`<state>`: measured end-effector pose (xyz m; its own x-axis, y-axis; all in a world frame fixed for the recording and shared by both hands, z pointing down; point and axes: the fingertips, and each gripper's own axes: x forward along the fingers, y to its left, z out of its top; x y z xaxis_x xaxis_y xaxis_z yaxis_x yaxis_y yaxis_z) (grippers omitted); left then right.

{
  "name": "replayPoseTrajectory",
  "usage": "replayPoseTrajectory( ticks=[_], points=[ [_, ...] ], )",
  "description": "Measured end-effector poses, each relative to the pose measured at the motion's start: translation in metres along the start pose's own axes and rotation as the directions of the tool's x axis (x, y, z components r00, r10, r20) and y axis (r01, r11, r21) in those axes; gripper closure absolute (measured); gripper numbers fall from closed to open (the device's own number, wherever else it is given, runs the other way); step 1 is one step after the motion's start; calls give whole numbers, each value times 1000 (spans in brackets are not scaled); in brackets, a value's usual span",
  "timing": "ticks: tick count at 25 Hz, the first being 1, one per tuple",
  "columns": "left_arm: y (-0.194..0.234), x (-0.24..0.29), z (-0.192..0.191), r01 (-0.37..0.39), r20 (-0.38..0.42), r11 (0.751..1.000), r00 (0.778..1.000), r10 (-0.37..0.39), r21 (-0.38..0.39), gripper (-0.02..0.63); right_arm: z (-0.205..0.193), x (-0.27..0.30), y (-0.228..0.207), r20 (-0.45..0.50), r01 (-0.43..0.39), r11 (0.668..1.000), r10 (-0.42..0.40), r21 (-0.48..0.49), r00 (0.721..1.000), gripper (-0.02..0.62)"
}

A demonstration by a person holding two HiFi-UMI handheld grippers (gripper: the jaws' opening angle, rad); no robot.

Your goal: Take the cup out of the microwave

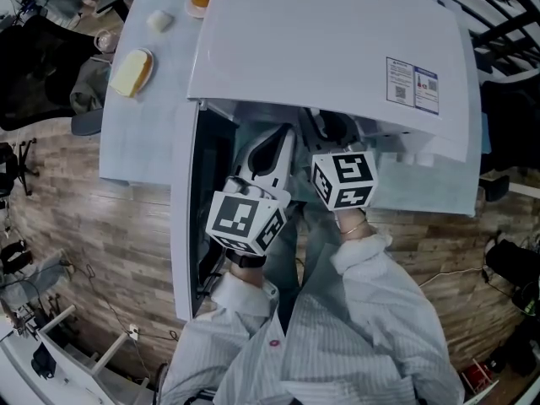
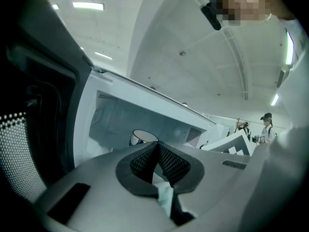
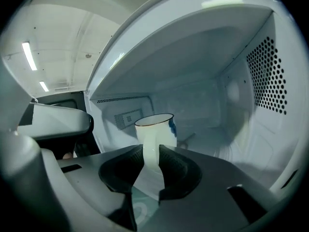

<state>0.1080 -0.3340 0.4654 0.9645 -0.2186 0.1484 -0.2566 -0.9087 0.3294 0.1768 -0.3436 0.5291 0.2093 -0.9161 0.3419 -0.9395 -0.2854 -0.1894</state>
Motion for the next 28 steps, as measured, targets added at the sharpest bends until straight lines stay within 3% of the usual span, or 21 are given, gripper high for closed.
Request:
replayPoseTrajectory(
  ticks=[9,28],
  points=[
    [4,-1,3,-3,2,1000,1000,3,9,597,2,1,4,14,19,994,-18,-108,1000,508],
    [0,-3,11,-7,17,999,1000,6,32,597,6,-17,4,56,18,999,-16,-40,998,511]
  ],
)
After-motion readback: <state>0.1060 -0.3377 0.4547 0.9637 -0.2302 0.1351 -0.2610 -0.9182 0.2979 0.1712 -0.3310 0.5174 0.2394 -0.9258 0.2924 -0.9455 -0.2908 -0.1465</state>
